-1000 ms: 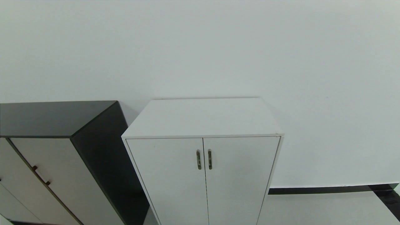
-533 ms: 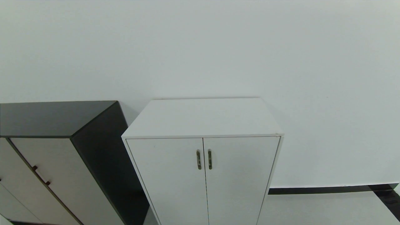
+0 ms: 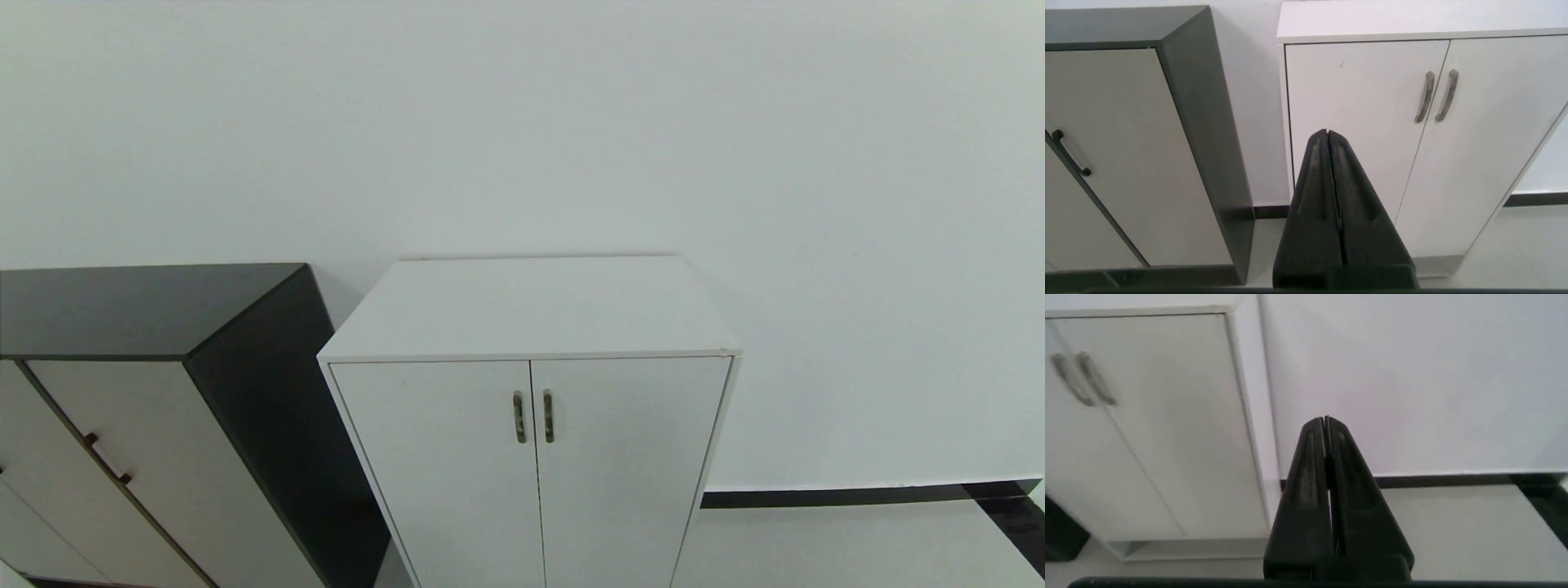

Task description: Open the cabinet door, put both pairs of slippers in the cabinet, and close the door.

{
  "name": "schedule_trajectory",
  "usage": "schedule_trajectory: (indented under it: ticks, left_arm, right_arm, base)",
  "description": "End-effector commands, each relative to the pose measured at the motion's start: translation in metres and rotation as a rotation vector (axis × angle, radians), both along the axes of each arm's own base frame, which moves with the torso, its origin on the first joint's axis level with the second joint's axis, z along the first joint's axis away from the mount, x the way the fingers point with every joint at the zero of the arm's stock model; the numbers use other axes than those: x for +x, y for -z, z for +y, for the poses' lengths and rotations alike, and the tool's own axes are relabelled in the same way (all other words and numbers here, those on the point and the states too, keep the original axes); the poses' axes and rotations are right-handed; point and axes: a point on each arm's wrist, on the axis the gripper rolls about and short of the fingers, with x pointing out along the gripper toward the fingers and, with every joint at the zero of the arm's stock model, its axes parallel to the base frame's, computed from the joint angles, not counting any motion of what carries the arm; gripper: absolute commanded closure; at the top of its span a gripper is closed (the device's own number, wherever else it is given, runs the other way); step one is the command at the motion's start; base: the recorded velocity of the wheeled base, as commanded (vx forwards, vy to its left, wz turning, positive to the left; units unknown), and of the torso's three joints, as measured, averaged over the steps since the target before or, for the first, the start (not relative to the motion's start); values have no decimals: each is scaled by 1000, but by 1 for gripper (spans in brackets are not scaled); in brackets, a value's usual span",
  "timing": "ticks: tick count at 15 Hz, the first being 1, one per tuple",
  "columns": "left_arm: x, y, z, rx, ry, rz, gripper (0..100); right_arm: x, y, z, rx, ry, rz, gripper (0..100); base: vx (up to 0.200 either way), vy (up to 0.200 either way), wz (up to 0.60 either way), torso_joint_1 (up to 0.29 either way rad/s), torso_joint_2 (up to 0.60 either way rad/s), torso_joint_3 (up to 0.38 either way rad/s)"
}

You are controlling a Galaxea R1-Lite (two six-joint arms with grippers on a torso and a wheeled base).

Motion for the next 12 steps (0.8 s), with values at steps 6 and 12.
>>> schedule_trajectory:
  ticks: [6, 12]
  left_arm:
    - [0, 0, 0, 3, -1, 0, 100]
    - [0, 0, 0, 3, -1, 0, 100]
  right_arm:
    - [-2, 1, 0, 3, -2, -28, 100]
    - [-2, 1, 0, 18, -1, -26, 100]
  base:
    - [0, 0, 0, 0, 0, 0]
    - [0, 0, 0, 0, 0, 0]
